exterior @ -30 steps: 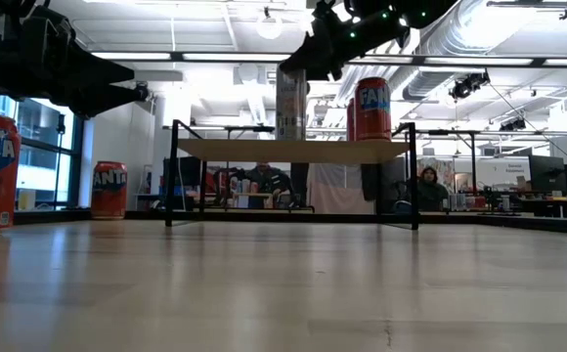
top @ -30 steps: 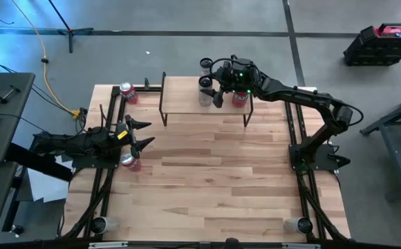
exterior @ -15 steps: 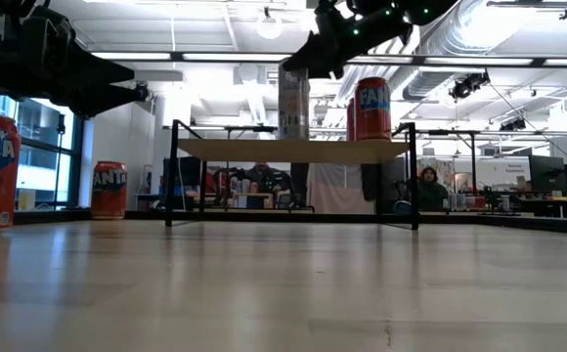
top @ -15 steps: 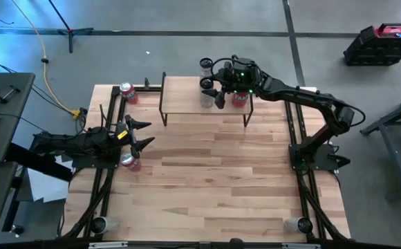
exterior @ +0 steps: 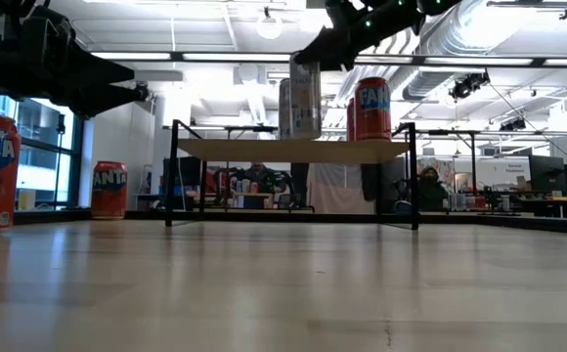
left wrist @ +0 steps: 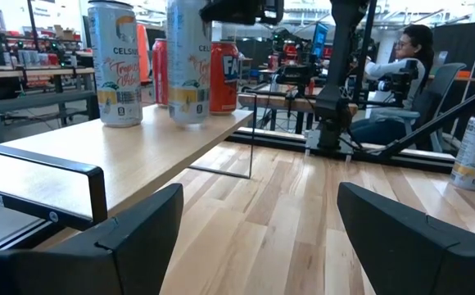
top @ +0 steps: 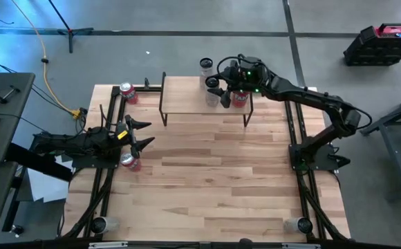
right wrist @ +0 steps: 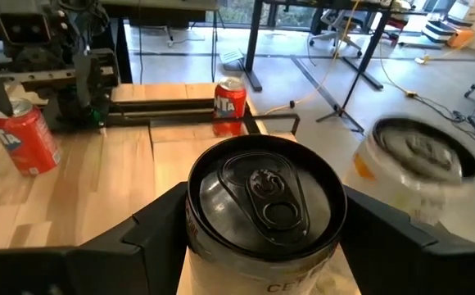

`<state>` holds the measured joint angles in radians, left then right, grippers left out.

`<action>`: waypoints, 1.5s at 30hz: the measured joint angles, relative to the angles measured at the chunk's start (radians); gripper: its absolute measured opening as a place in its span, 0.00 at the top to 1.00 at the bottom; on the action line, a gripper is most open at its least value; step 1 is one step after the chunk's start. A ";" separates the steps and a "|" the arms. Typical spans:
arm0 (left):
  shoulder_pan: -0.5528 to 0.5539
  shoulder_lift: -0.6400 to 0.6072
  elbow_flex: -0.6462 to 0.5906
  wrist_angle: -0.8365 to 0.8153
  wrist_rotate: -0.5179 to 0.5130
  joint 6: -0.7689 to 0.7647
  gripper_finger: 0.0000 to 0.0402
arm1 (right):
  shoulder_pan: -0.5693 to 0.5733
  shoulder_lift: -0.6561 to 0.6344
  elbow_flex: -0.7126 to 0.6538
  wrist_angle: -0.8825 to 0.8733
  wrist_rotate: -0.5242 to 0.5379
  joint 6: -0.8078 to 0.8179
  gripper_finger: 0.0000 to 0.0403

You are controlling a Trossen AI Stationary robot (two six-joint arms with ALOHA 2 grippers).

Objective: Place canned beverage on shelf
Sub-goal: Adjust the bottom white soda can on the shelf

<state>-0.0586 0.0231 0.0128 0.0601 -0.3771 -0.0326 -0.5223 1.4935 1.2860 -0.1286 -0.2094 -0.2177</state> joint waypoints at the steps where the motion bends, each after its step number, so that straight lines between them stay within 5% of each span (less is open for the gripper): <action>1: 0.000 0.000 0.000 0.001 0.000 0.000 0.22 | -0.004 -0.006 -0.017 0.010 0.000 0.005 0.37; 6: 0.000 0.000 0.000 0.000 0.000 0.000 0.22 | -0.016 -0.062 -0.088 0.110 -0.012 0.026 0.37; 14: 0.000 0.000 0.000 0.000 0.000 0.000 0.22 | -0.021 -0.107 -0.093 0.040 -0.020 0.034 0.37; 45: 0.000 0.000 0.000 0.000 0.000 0.000 0.22 | -0.027 -0.085 -0.093 0.000 -0.023 0.043 0.36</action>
<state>-0.0589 0.0231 0.0128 0.0605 -0.3771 -0.0326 -0.5495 1.4086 1.1931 -0.1289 -0.2325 -0.1749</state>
